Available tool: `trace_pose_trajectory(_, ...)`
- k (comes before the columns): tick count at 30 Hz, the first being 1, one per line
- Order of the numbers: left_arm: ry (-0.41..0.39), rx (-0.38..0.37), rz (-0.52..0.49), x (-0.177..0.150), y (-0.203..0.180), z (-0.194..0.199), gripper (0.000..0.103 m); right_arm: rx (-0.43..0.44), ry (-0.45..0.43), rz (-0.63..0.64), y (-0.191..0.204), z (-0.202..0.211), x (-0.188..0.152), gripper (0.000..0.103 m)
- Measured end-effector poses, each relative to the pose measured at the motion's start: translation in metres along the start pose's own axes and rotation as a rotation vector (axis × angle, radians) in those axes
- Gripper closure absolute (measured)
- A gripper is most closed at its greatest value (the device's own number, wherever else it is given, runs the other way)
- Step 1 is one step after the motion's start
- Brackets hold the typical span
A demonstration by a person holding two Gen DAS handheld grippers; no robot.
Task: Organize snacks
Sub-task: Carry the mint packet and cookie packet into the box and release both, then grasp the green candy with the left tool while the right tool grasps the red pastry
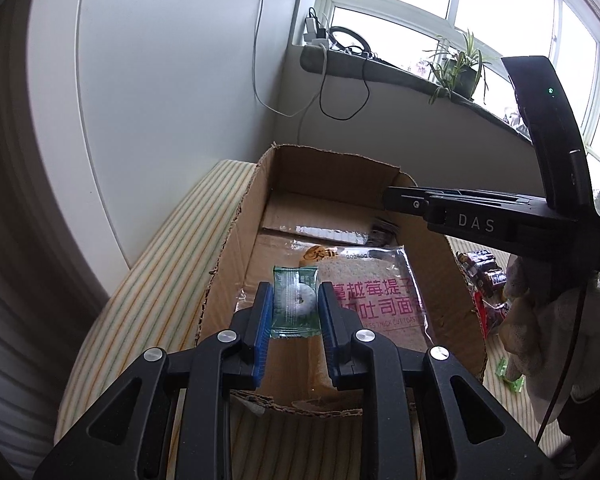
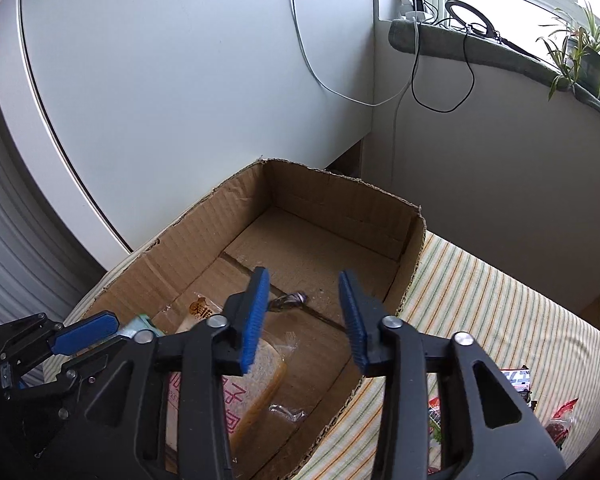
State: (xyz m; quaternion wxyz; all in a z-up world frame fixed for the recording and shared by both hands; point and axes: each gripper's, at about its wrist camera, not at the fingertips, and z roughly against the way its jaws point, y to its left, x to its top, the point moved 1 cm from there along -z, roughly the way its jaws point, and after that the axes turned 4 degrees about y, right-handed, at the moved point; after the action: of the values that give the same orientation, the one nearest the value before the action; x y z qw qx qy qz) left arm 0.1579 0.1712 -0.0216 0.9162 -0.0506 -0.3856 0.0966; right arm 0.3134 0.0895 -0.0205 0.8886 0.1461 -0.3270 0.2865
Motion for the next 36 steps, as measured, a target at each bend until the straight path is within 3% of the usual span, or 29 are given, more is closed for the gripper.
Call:
trace_pose_trajectory(1,-0.001,0.001,0.001,0.000,0.000,0.000,0.081,-0.005,-0.009,0.000,0.000,0.002,0.000,0.041)
trace_pose_trajectory(4,-0.001,0.004,0.007,0.001,0.000,0.000,0.063,-0.002,-0.011,-0.001,-0.002,0.008,0.000,0.041)
trace_pose_trajectory(5,-0.003,0.004,0.010,0.001,0.000,0.001,0.061,-0.005,-0.011,0.001,-0.002,0.010,-0.001,0.039)
trace_pose_trajectory(8,-0.009,0.003,0.019,0.001,0.001,0.003,0.061,-0.024,-0.024,0.010,-0.002,0.017,-0.003,0.030)
trace_pose_trajectory(14,-0.017,-0.005,0.019,-0.001,-0.003,0.011,0.061,-0.029,-0.033,0.008,-0.004,0.034,-0.009,0.027)
trace_pose_trajectory(17,-0.021,-0.015,0.017,-0.004,-0.009,0.016,0.061,-0.032,-0.044,0.006,-0.007,0.048,-0.015,0.019)
trace_pose_trajectory(22,-0.027,-0.038,0.008,-0.008,-0.022,0.026,0.061,-0.057,-0.044,0.003,-0.021,0.075,-0.033,0.018)
trace_pose_trajectory(29,-0.036,-0.099,-0.025,-0.017,-0.052,0.041,0.061,-0.116,-0.049,-0.040,-0.058,0.118,-0.067,0.018)
trace_pose_trajectory(32,-0.029,-0.127,-0.045,-0.020,-0.068,0.043,0.061,-0.121,-0.054,-0.088,-0.082,0.135,-0.083,0.008)
trace_pose_trajectory(36,-0.010,-0.160,-0.061,-0.027,-0.090,0.041,0.061,-0.158,-0.058,-0.117,-0.108,0.154,-0.103,0.006)
